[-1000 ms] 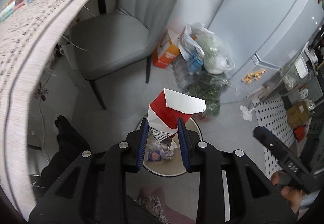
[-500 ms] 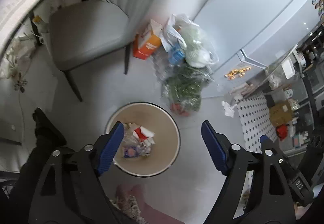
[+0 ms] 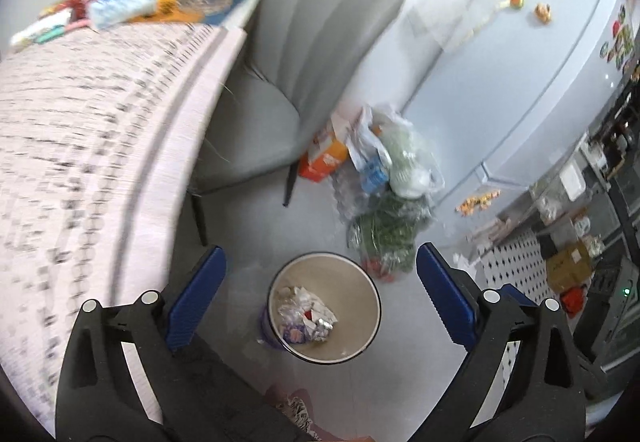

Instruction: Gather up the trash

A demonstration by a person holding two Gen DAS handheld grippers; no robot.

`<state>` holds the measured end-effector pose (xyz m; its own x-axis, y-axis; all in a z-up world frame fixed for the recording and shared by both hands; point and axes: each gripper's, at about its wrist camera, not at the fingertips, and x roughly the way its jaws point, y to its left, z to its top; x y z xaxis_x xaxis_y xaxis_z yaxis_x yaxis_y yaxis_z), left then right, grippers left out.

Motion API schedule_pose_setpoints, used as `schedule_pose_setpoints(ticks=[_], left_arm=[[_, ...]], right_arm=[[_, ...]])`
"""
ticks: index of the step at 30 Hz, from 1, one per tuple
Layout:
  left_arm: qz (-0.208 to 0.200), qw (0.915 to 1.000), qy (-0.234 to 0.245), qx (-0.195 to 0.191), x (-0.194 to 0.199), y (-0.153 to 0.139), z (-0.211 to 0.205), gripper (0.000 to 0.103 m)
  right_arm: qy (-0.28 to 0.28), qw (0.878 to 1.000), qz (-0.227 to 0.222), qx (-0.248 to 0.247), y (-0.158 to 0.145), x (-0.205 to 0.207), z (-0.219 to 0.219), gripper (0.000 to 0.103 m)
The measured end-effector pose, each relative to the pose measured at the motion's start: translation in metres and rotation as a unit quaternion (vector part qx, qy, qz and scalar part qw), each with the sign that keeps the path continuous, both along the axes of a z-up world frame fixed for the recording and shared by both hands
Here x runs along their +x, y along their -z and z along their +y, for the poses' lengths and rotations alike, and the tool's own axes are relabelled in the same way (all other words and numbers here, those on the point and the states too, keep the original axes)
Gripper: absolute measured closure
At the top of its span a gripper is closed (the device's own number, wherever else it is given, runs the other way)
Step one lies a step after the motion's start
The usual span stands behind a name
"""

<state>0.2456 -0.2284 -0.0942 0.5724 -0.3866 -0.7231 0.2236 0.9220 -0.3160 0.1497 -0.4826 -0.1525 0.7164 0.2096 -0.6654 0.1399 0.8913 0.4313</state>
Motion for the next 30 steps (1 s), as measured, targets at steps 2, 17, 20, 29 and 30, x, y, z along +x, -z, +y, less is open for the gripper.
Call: schedule_pose_setpoints(ticks=[2,17,20,29,30], left_arm=[[-0.013,0.9999,-0.004,-0.001,-0.011,-0.011,0.010,0.008],[-0.086,0.9936,-0.070,-0.022,-0.091,-0.072,0.108,0.006],[-0.090,0.9926,-0.079,-0.021,-0.108,-0.077,0.124,0.006],[-0.096,0.9884,-0.118,-0.003,-0.146,-0.080,0.167,0.006],[-0.096,0.9881,-0.120,-0.002,-0.151,-0.080,0.170,0.006]], right_arm=[[-0.005,1.000,-0.006,-0.007,-0.011,-0.002,0.010,0.008],[-0.054,0.996,-0.039,-0.054,-0.091,-0.033,0.094,0.008],[-0.075,0.994,-0.034,-0.073,-0.100,-0.040,0.114,0.008],[-0.107,0.990,-0.033,-0.087,-0.115,-0.066,0.156,0.008],[-0.108,0.990,-0.033,-0.086,-0.116,-0.069,0.158,0.008]])
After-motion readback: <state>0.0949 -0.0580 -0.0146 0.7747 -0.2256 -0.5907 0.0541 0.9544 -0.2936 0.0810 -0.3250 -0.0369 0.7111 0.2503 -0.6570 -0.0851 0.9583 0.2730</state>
